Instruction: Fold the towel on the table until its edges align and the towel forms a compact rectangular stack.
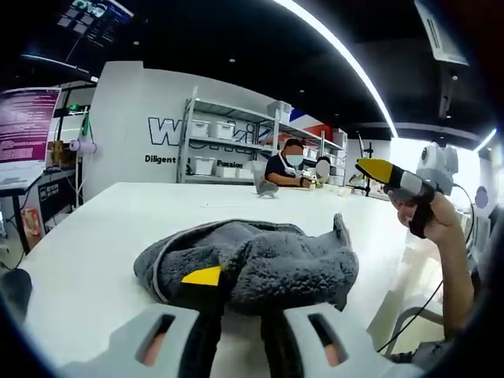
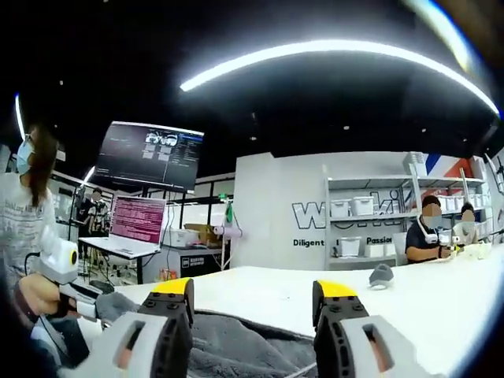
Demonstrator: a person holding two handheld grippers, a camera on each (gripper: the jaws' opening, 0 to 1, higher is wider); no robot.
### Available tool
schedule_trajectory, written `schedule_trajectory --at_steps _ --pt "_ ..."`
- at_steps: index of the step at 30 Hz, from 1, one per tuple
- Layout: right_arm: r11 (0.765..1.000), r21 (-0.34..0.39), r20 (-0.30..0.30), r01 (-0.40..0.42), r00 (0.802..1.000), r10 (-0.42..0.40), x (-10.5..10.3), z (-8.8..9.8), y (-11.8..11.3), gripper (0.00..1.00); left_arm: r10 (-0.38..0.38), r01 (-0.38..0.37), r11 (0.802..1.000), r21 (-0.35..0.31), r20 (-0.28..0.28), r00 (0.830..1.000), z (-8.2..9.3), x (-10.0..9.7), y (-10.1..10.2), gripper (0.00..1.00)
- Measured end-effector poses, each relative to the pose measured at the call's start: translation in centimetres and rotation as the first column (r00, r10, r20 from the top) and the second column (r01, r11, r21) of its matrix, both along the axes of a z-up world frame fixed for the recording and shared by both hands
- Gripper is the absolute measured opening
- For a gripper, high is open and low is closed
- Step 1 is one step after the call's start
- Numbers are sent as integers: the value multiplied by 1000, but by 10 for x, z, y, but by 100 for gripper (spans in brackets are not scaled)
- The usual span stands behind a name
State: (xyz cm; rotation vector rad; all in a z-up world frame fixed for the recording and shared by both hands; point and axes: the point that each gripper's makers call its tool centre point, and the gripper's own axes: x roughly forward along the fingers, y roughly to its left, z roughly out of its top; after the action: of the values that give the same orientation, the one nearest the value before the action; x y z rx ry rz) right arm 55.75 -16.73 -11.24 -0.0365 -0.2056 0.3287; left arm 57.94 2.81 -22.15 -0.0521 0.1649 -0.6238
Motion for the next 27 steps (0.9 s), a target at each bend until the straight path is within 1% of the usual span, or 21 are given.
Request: schedule_trajectory --at_steps 3,7,11,13,16,17,19,20,21,22,23,25,27 --pt "998 -37 -20 -54 998 53 -2 -3 17 74 0 0 1000 0 0 1000 0 0 0 18" --pt "983 -112 -57 -143 989 137 -5 -11 43 82 1 -1 1000 -1 0 1000 0 0 0 18" --pt "955 -196 -102 -221 974 204 -9 -22 67 87 1 -1 1000 -2 -1 1000 -1 0 1 18" --pt "939 -220 -126 -263 963 240 -11 -27 78 89 2 -2 1000 -1 -1 1000 -1 0 1 18" --pt "909 -263 -157 -324 944 291 -16 -36 94 91 2 -2 1000 -1 -1 1000 -1 0 1 18" --pt "894 -288 -169 -344 937 306 -18 -39 100 92 2 -2 1000 -2 -1 1000 -1 0 1 18" --pt "860 -349 -188 -371 927 324 -20 -47 110 92 2 -2 1000 -3 -2 1000 -1 0 1 18" --pt "839 -388 -192 -381 924 330 -22 -51 115 92 2 -2 1000 -3 -2 1000 -1 0 1 18" --pt "811 -433 -197 -394 919 342 -24 -55 121 92 2 -2 1000 -3 -2 1000 -1 0 1 18" --pt "795 -453 -202 -405 914 351 -26 -57 125 93 2 -2 1000 -4 -2 1000 -2 0 1 18" --pt "784 -465 -202 -412 911 359 -28 -59 130 93 2 -2 1000 -5 -3 1000 -2 0 1 18" --pt "772 -474 -197 -422 906 374 -30 -59 136 93 2 -2 1000 -5 -3 1000 -2 0 1 18" --pt "751 -496 -198 -435 899 390 -32 -61 144 92 2 -2 1000 -4 -3 1000 -2 0 1 18"
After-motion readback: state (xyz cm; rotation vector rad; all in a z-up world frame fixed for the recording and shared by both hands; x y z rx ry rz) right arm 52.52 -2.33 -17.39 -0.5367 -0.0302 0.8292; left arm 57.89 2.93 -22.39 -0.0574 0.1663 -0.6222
